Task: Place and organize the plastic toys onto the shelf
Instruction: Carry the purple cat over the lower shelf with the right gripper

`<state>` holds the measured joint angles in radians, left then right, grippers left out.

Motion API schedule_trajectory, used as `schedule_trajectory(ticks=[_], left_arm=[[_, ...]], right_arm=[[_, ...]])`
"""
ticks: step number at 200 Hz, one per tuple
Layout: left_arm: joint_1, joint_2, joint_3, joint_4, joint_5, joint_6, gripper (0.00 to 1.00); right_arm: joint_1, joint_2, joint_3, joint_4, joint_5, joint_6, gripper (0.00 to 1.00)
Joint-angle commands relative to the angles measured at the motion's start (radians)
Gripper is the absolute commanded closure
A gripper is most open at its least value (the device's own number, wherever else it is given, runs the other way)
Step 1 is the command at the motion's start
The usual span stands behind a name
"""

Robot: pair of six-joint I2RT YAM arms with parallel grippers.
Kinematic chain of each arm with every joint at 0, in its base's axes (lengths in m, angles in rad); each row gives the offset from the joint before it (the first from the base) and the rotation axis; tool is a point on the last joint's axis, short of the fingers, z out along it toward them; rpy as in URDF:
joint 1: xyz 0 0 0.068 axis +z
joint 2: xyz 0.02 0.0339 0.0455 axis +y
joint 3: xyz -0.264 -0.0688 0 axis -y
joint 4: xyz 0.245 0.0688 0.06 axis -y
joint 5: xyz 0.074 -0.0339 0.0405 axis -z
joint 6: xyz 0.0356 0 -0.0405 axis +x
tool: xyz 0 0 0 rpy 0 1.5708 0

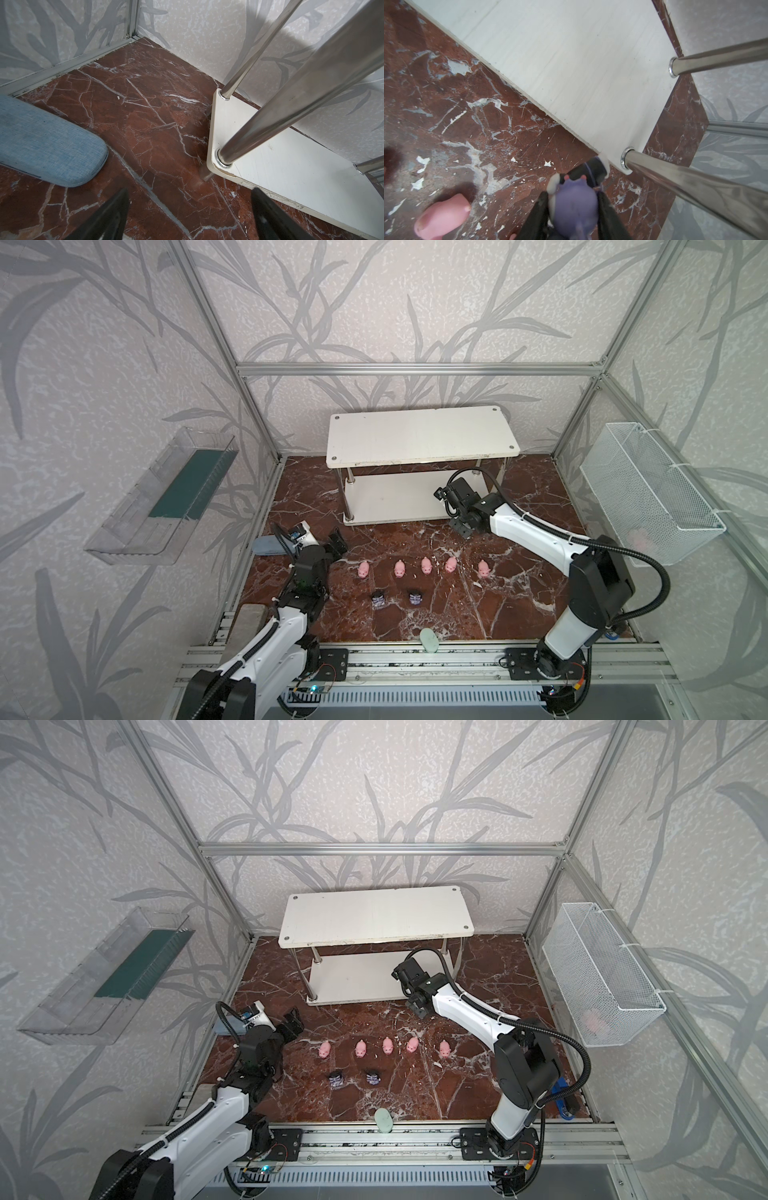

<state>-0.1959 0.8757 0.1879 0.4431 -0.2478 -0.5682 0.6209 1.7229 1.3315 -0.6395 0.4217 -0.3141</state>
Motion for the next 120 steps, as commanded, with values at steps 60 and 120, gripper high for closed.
schedule_trajectory(ticks=[60,120], left_arm=[[0.020,-0.007,-0.019,0.036,0.022,-0.011,0.10],[0.033,-0.015,-0.025,0.034,0.030,-0.014,0.10]], right_arm=[[0.002,0.153,0.156,-0.025,0.145,-0.235,0.80],[-0.022,0.222,0.237,-0.036,0.154,-0.302,0.80]])
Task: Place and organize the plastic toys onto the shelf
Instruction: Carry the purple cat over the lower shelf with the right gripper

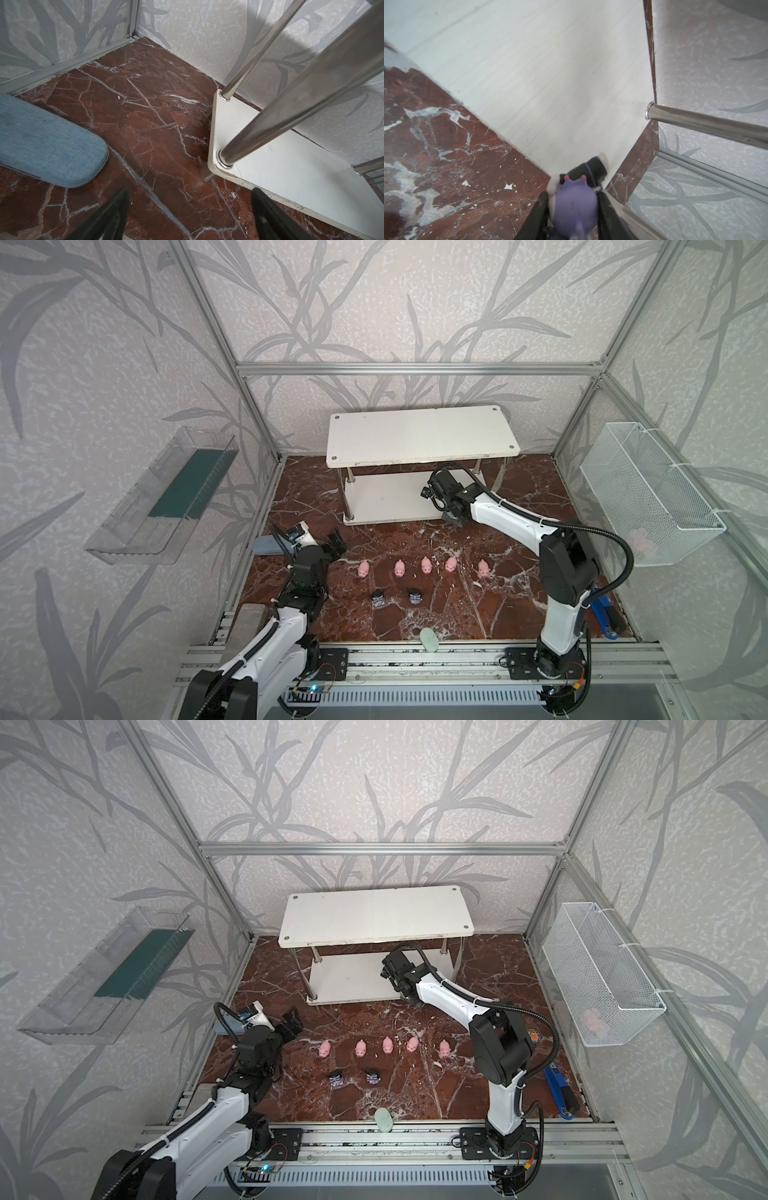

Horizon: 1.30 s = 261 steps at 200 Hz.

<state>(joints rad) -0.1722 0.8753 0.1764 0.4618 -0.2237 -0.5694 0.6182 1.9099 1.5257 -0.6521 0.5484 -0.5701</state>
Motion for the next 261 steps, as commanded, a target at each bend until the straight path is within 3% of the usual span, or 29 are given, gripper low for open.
schedule_trajectory(ticks=[1,261], left_arm=[[0.010,-0.015,-0.014,0.015,0.007,-0.012,0.10],[0.045,0.001,-0.014,0.023,0.033,-0.022,0.10]], right_arm=[[-0.019,0.037,0.043,-0.023,0.028,-0.047,0.80],[-0.062,0.175,0.183,-0.178,0.030,-0.139,0.75]])
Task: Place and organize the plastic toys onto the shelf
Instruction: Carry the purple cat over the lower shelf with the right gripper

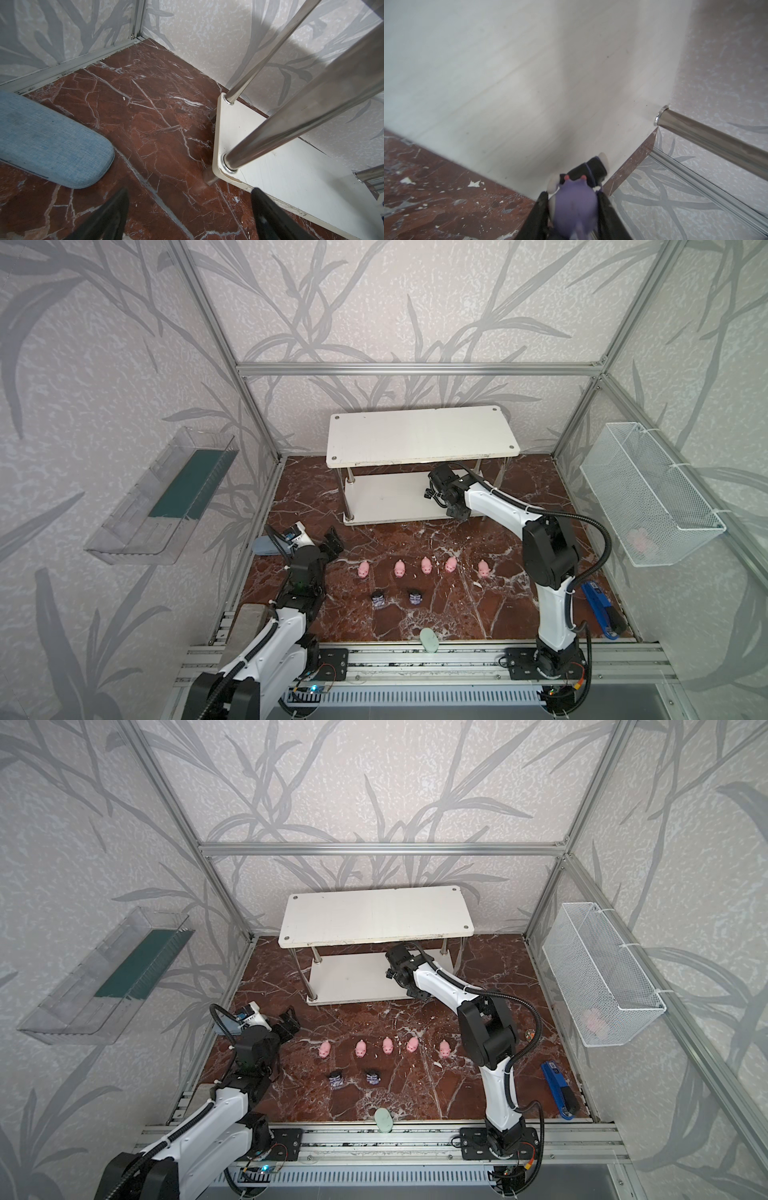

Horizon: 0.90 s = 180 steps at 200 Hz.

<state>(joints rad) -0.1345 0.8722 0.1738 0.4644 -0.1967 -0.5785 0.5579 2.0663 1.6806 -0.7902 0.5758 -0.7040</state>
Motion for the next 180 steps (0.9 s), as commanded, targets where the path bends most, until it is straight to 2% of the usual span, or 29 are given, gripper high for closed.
schedule_trajectory(ticks=[1,180], left_arm=[[0.007,0.004,-0.010,0.020,0.005,-0.013,0.10],[0.019,0.024,-0.015,0.034,0.010,-0.019,0.10]], right_arm=[[-0.002,0.020,0.029,-0.040,0.003,-0.004,0.75],[-0.002,0.030,0.040,-0.034,0.008,0.003,0.60]])
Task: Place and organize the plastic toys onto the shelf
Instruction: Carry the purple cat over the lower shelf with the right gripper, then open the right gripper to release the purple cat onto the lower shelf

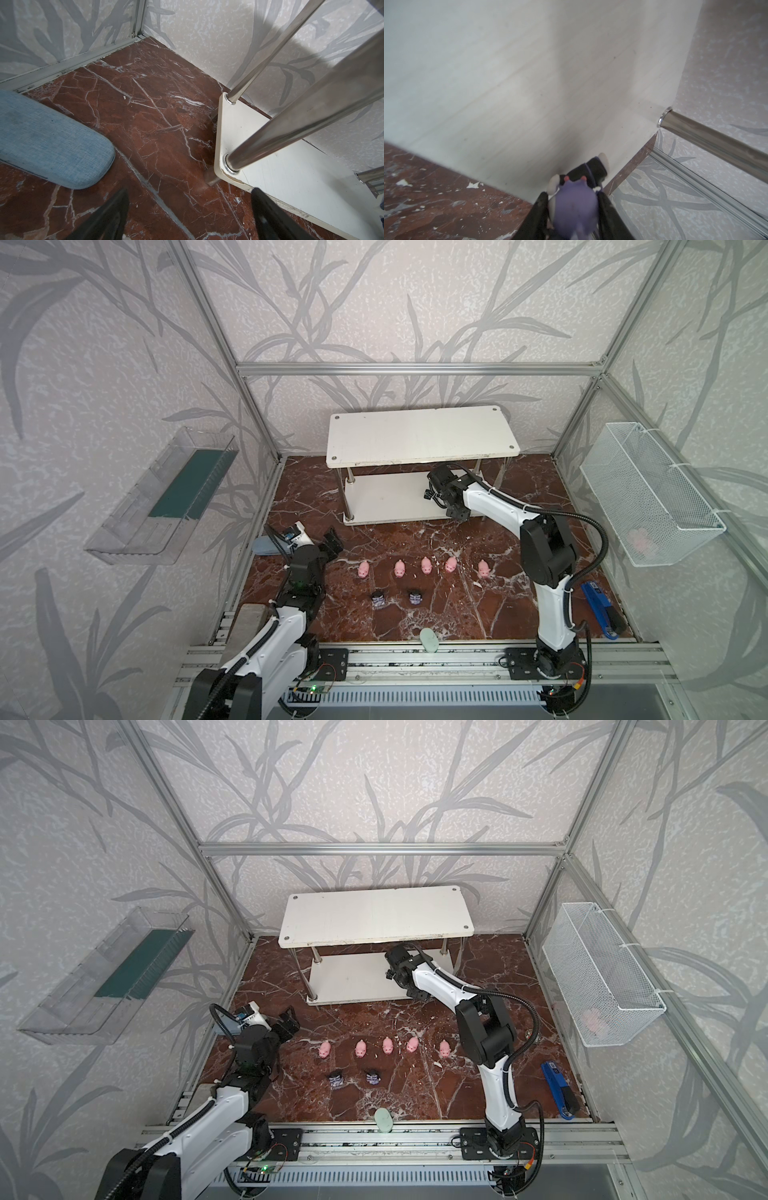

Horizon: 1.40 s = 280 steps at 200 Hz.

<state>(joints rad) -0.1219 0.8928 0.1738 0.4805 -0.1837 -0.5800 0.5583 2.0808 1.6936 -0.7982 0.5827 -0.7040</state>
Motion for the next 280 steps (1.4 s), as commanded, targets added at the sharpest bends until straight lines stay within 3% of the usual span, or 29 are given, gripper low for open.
schedule_trajectory(ticks=[1,141,280], left_arm=[[0.007,0.003,-0.015,0.018,-0.002,-0.017,0.10],[0.011,0.000,-0.020,0.020,-0.001,-0.024,0.10],[0.014,0.002,-0.021,0.020,-0.001,-0.025,0.10]], right_arm=[[-0.003,0.015,0.027,-0.026,0.002,0.003,0.60],[0.001,-0.006,0.023,-0.003,0.008,0.003,0.55],[0.001,-0.138,-0.059,0.050,-0.128,0.093,0.52]])
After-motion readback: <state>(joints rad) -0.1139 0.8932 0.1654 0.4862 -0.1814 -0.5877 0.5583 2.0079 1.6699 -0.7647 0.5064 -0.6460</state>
